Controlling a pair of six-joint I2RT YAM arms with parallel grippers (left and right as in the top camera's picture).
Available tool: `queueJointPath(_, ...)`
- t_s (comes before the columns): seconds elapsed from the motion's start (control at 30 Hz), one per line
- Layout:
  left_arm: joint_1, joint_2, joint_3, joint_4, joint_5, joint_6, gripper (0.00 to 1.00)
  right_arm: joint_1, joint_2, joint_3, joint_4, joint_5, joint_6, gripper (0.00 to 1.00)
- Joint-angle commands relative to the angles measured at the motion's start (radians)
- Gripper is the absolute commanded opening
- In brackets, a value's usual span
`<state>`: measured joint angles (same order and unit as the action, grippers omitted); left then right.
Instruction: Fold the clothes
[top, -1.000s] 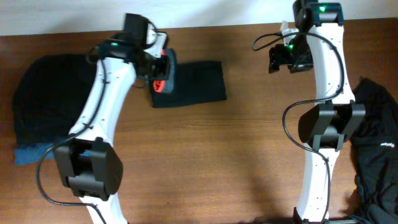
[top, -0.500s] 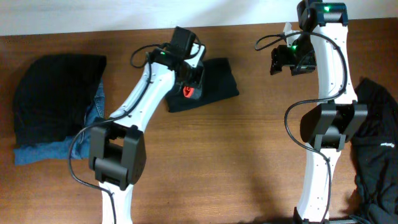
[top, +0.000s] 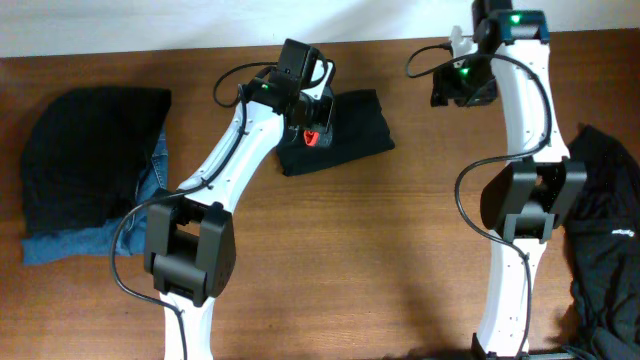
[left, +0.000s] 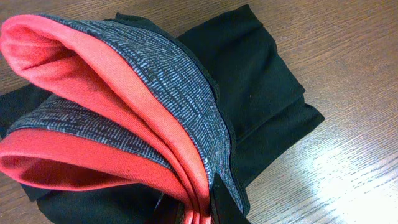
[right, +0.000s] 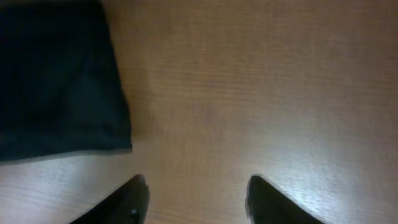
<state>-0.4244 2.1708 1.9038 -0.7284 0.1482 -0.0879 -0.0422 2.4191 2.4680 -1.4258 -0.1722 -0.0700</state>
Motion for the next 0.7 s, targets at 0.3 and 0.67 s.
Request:
queueJointPath(0.3,-0.002,-0.009,0.014,0.002,0.005,-0.01,0.08,0.129,0.017,-0.396,0.509,-0.012,0.0,0.41)
queueJointPath(0.67,-0.035,0.021,0.014,0.014,0.031,-0.024,0.12,0.203,0.028,-0.449,0.583,-0.012,0.0,0.42)
